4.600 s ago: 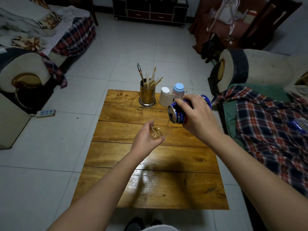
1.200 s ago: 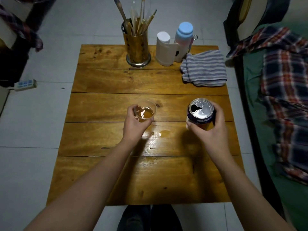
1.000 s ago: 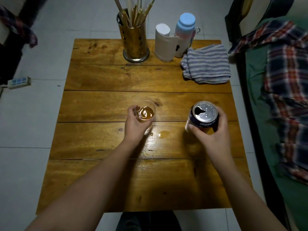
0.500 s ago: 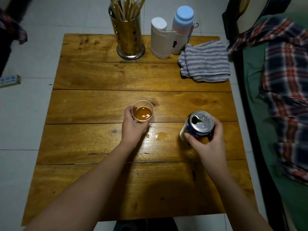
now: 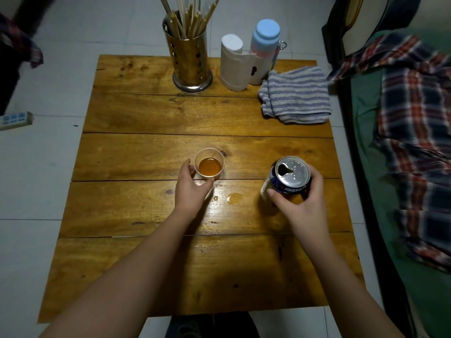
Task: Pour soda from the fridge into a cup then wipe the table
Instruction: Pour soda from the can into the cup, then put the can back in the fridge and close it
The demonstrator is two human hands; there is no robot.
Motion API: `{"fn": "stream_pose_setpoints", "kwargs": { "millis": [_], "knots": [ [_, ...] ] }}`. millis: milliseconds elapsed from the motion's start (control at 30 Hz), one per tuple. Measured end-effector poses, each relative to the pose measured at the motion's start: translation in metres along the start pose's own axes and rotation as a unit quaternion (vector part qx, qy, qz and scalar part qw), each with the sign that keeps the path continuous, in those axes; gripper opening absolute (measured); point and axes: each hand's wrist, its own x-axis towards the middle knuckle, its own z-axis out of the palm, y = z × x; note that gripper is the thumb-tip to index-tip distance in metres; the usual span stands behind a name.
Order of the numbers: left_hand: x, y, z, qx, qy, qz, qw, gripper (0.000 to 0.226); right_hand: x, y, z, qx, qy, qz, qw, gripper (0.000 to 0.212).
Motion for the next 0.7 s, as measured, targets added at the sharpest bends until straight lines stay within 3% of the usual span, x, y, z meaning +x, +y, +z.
{"fn": "stream_pose_setpoints", "kwargs": {
  "millis": [333,433,567,700],
  "knots": [
    [-0.039,0.04,-0.034,-0.033,0.061,-0.05,0.996,0.054,-0.015,-0.052,-0.022,0.006,-0.015,-0.056,0.998,0.075],
    [-0.062,0.065,-0.04,-0.092,0.067,-0.057,0.992,0.036,-0.023,-0.072,-0.03,0.012,-0.031,-0.072,0.997,0.074],
    [-0.094,0.098,-0.047,-0.228,-0.024,-0.123,0.966,0.014,-0.035,-0.1,-0.038,0.019,-0.05,-0.102,0.993,0.074],
    [-0.12,0.127,-0.062,-0.347,-0.121,-0.184,0.912,0.03,-0.049,-0.127,-0.04,0.034,-0.084,-0.128,0.988,0.074]
  ]
}}
